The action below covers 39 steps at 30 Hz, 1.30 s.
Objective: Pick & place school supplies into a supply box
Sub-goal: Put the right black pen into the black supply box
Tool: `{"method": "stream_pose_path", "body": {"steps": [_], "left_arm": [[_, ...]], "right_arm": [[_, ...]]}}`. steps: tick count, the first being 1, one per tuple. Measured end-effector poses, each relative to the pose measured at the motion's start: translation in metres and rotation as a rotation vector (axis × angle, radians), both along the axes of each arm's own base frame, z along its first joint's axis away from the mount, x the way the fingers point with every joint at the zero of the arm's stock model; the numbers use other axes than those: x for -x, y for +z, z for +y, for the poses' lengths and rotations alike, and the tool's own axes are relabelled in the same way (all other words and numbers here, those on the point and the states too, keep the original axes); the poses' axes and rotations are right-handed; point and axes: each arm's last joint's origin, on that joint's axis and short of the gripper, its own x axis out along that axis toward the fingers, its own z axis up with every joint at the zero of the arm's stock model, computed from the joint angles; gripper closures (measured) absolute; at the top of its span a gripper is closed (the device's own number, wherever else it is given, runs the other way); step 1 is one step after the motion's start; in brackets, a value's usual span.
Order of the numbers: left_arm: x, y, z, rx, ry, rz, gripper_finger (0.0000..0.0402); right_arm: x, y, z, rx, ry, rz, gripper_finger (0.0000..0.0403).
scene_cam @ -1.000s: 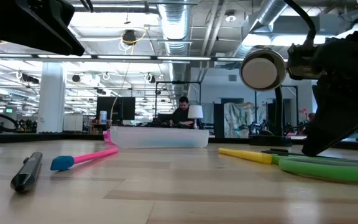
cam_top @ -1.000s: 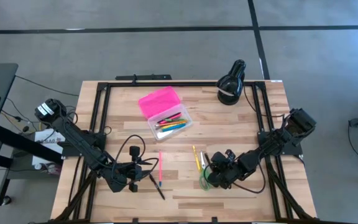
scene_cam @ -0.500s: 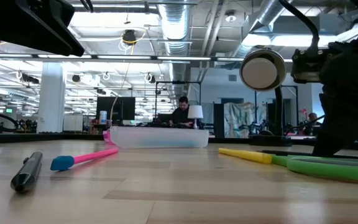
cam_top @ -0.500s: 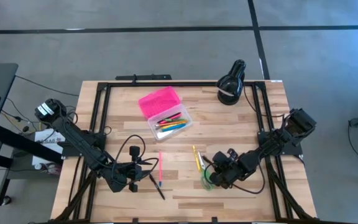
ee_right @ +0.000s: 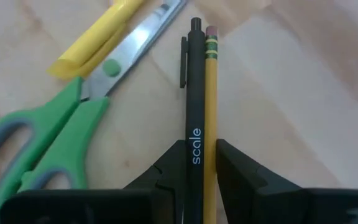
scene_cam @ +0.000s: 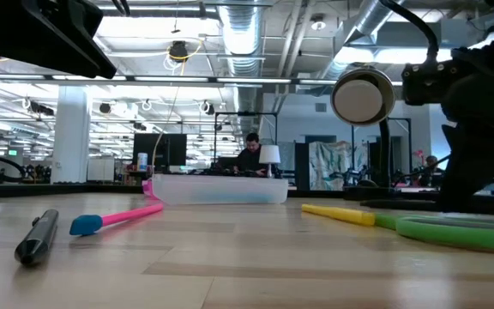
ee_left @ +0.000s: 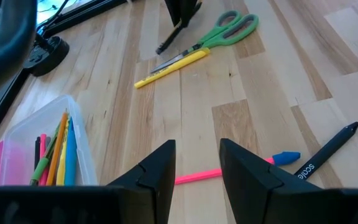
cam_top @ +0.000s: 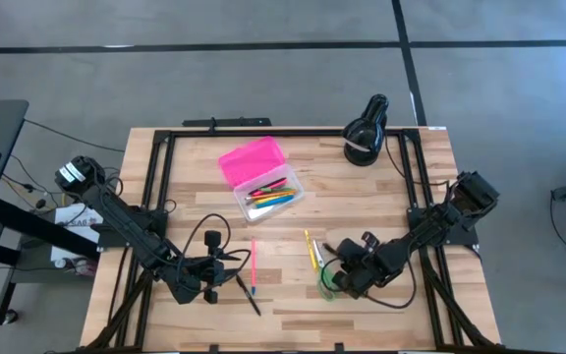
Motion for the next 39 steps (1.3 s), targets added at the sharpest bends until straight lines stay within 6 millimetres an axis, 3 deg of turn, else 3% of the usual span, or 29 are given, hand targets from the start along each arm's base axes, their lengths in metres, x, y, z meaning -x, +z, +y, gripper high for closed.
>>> {"method": "stream_pose_path", "body": {"steps": [7, 20, 39], "left_arm": [[0.0002, -0.0002, 0.0002, -0.002, 0.0, 0.002, 0.0281], [0.0005, -0.0008, 0.0005, -0.004, 0.003, 0.008, 0.0281], [0.0006, -0.001, 0.0001, 0.014, -0.004, 0.014, 0.0281]], "right_arm": [[0.0041, 0.0047, -0.0032, 0.045, -0.046, 0.057, 0.0327], [0.0029, 0.0051, -0.0019, 0.038, -0.034, 0.048, 0.0232], [-0.0045, 0.0051, 0.0035, -0.003, 0.033, 0.0, 0.0275]]}}
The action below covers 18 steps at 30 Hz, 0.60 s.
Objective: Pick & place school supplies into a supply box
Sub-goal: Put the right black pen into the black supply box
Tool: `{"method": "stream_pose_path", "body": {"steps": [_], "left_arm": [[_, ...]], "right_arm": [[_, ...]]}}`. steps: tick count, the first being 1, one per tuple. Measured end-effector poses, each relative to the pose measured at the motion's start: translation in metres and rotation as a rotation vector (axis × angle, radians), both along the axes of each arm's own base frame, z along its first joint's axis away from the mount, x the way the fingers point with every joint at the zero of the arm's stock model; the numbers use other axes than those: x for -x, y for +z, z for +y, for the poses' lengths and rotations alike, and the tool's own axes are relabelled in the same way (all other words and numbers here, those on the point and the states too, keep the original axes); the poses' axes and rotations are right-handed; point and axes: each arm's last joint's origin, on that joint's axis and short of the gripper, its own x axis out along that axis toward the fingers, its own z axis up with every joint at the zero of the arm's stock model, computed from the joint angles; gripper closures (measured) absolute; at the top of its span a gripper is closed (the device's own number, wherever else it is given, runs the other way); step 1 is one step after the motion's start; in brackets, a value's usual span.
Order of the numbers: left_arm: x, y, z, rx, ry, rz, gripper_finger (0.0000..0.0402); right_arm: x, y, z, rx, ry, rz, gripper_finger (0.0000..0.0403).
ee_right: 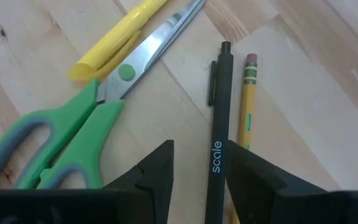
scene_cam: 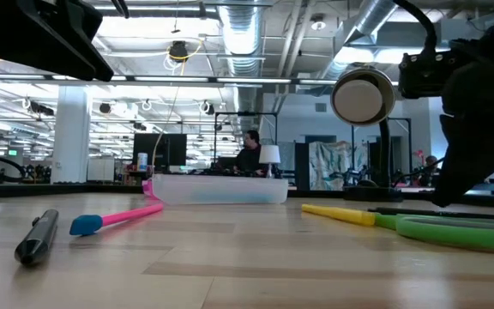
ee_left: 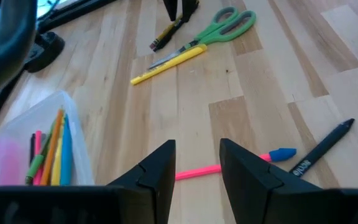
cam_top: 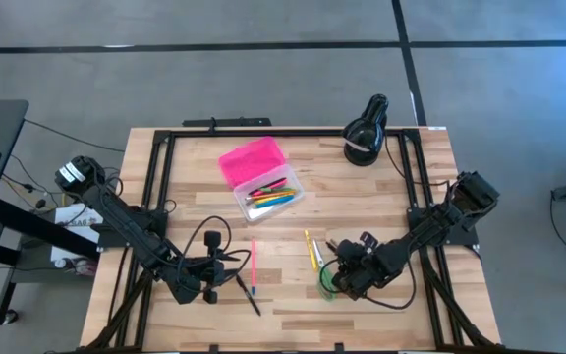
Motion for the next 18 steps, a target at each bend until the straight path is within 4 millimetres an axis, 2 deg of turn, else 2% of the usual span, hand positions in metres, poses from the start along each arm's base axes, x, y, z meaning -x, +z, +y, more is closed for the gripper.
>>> {"method": "stream_pose_path", "body": {"steps": [8, 18], "left_arm": [[0.0, 0.0, 0.0, 0.011, -0.004, 0.002, 0.0281], [0.0, 0.0, 0.0, 0.016, -0.002, 0.001, 0.0281]], "right_arm": [[-0.005, -0.02, 0.002, 0.04, -0.004, 0.051, 0.0278], [-0.008, -0.018, -0.003, -0.071, -0.019, 0.11, 0.0286]]}}
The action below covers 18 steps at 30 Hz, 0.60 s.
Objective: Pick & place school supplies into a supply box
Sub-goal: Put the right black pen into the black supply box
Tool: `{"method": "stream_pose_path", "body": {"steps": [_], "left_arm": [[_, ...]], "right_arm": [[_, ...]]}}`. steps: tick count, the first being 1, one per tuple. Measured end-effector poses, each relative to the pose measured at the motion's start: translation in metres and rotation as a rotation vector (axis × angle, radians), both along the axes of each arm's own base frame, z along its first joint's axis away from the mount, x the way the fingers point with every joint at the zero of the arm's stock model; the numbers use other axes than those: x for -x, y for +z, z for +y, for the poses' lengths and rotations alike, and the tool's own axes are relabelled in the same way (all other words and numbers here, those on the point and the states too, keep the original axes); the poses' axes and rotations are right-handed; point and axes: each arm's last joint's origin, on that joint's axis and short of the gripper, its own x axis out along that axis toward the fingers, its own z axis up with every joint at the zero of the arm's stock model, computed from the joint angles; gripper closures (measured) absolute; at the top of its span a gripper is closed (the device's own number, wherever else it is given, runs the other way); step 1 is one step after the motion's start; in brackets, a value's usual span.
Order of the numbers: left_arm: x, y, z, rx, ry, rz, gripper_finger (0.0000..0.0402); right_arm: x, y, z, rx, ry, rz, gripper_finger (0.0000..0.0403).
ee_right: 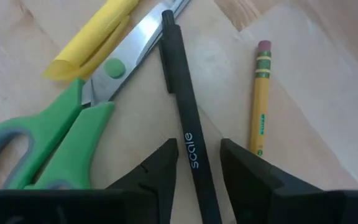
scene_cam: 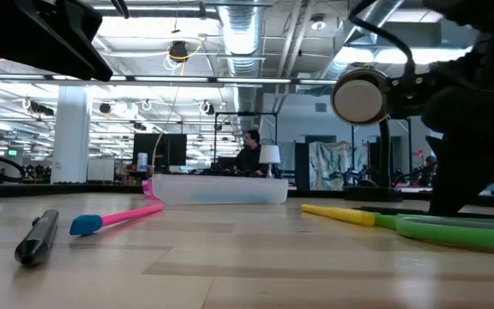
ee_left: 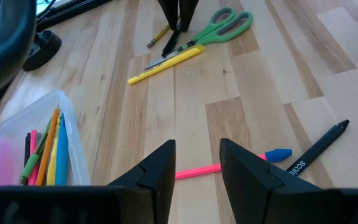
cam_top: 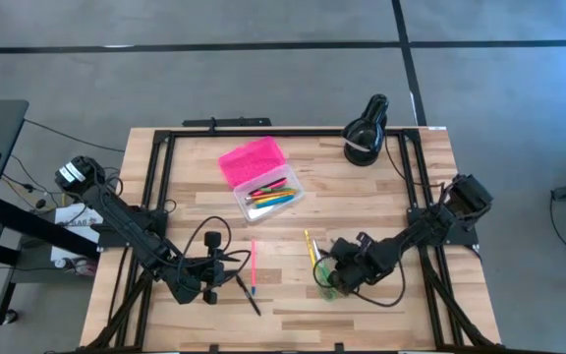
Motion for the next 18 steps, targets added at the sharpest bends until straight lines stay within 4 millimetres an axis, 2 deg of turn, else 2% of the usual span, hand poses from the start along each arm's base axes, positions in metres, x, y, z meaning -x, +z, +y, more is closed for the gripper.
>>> {"method": "stream_pose_path", "body": {"steps": [9, 18], "left_arm": [[0.0, 0.0, 0.0, 0.0, 0.0, 0.0, 0.0281], [0.0, 0.0, 0.0, 0.0, 0.0, 0.0, 0.0281]], "right_arm": [[-0.015, 0.007, -0.012, -0.045, 0.088, 0.057, 0.0318], [-0.023, 0.01, -0.021, -0.056, 0.147, 0.09, 0.0378]]}}
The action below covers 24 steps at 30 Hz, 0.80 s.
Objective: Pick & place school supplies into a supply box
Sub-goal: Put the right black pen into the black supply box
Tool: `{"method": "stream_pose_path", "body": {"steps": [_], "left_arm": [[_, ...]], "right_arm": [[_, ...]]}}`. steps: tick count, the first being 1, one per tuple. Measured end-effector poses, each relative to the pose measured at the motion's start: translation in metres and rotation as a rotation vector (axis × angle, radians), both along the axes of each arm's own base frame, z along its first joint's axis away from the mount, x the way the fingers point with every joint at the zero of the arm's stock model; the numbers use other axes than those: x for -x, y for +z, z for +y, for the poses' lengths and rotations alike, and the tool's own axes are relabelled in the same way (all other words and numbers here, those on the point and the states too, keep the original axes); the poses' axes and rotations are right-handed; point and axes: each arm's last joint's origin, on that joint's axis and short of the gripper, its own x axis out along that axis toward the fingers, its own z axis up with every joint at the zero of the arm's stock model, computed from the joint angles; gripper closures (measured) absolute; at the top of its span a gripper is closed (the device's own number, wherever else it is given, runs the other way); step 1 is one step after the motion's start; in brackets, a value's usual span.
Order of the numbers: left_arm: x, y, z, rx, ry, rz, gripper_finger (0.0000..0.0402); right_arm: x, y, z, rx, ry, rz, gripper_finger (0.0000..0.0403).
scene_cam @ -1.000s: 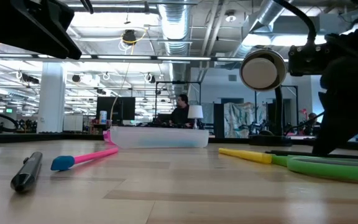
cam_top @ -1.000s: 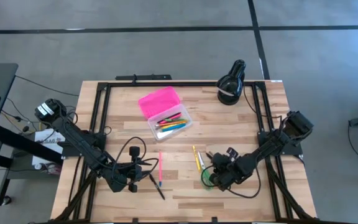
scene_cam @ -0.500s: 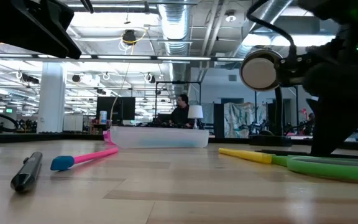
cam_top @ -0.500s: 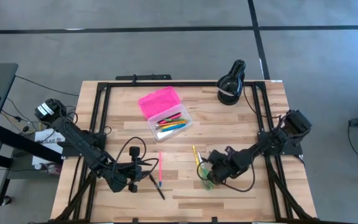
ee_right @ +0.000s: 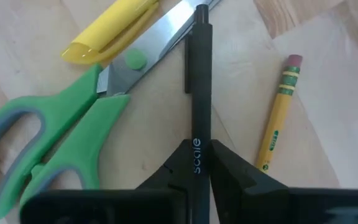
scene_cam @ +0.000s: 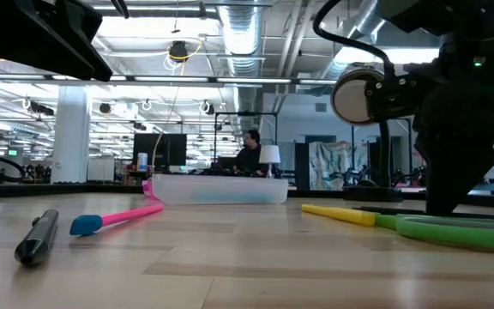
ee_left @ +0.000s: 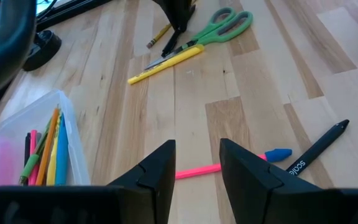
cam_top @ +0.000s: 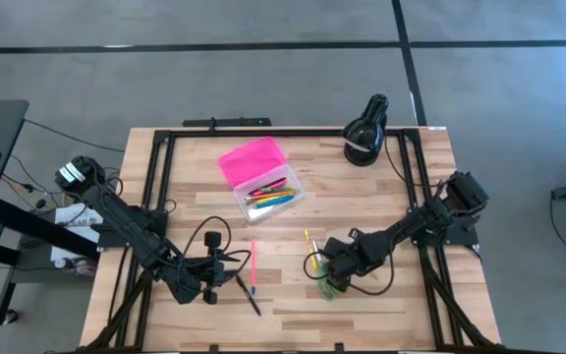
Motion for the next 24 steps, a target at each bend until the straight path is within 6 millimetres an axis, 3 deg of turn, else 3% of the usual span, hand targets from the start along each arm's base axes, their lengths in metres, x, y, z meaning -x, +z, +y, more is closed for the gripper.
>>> {"method": "stream_pose_path", "body": {"steps": [4, 12, 18, 24], "left_arm": [[0.0002, -0.0002, 0.0001, -0.003, 0.0, 0.002, 0.0281], [0.0004, -0.0005, 0.0003, -0.005, 0.0, 0.005, 0.0281], [0.0004, -0.0005, 0.0004, -0.006, 0.0, 0.006, 0.0281], [0.0004, -0.0005, 0.0003, -0.006, 0.0, 0.006, 0.0281]], "right_arm": [[-0.0003, 0.0, -0.0016, -0.011, 0.01, 0.014, 0.0392], [-0.0004, 0.0, -0.0023, -0.014, 0.055, 0.026, 0.0375], [-0.0004, 0.0001, -0.0024, -0.001, 0.095, 0.029, 0.0396], [-0.0047, 0.0062, 0.0014, 0.02, 0.151, 0.027, 0.0381]]}}
